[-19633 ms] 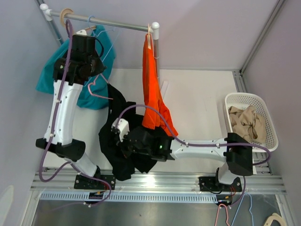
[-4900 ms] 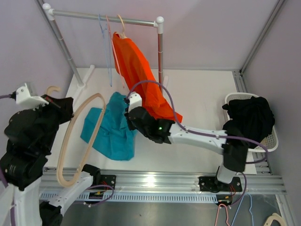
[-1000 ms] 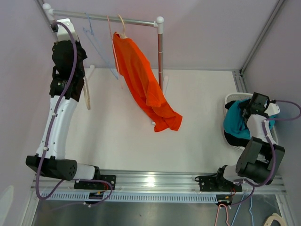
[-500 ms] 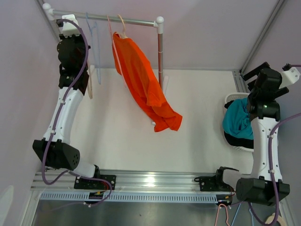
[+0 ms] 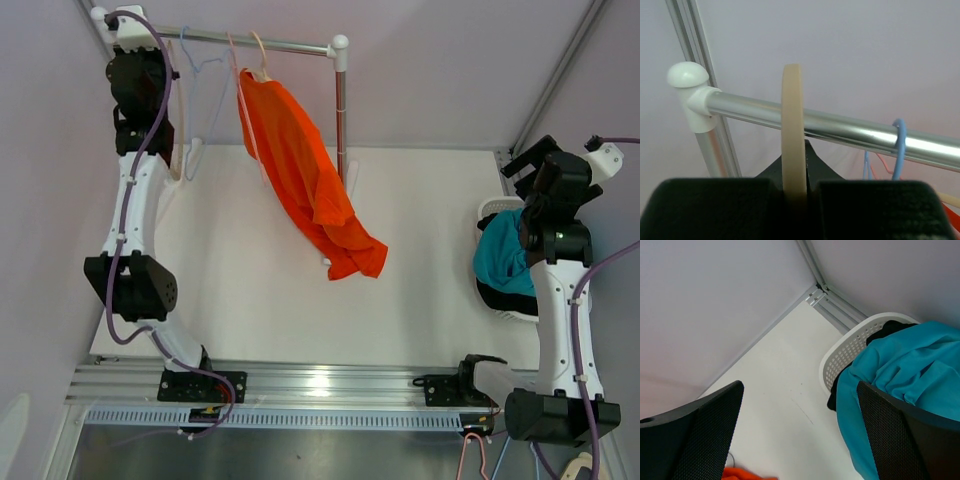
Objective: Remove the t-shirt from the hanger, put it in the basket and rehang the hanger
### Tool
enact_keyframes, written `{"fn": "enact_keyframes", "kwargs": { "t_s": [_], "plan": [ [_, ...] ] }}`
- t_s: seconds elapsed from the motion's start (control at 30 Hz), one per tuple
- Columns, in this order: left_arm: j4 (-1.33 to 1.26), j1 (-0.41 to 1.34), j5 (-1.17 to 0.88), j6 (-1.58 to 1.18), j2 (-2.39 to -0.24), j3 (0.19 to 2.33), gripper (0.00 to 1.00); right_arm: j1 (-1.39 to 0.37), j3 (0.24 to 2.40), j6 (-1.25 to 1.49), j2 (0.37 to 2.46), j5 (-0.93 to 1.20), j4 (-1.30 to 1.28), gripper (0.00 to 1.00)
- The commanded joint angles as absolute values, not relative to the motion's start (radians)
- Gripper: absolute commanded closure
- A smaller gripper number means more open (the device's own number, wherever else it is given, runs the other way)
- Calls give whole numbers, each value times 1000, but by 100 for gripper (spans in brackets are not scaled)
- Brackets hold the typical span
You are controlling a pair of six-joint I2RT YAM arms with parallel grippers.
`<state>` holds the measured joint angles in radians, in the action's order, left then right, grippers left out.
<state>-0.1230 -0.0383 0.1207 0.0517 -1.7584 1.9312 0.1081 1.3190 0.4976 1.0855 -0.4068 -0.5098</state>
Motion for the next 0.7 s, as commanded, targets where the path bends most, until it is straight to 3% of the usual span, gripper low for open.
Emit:
{"fn": "enact_keyframes", "kwargs": {
  "t_s": [0.0, 0.37, 0.6, 0.67],
  "plan": [
    [-144, -86, 45, -49, -1752, 2002, 99, 83, 1296, 477, 1054, -410, -491, 1],
    [47, -141, -231, -204, -1911, 2198, 99, 81, 1289, 491, 1052, -356, -494, 1],
    [98, -133, -256, -236, -1956, 2212, 99, 81, 1272, 503, 1039, -327, -495, 0],
    [121, -132, -252, -230, -1960, 2215, 95, 81, 1266, 502, 1034, -327, -495, 0]
  ]
}}
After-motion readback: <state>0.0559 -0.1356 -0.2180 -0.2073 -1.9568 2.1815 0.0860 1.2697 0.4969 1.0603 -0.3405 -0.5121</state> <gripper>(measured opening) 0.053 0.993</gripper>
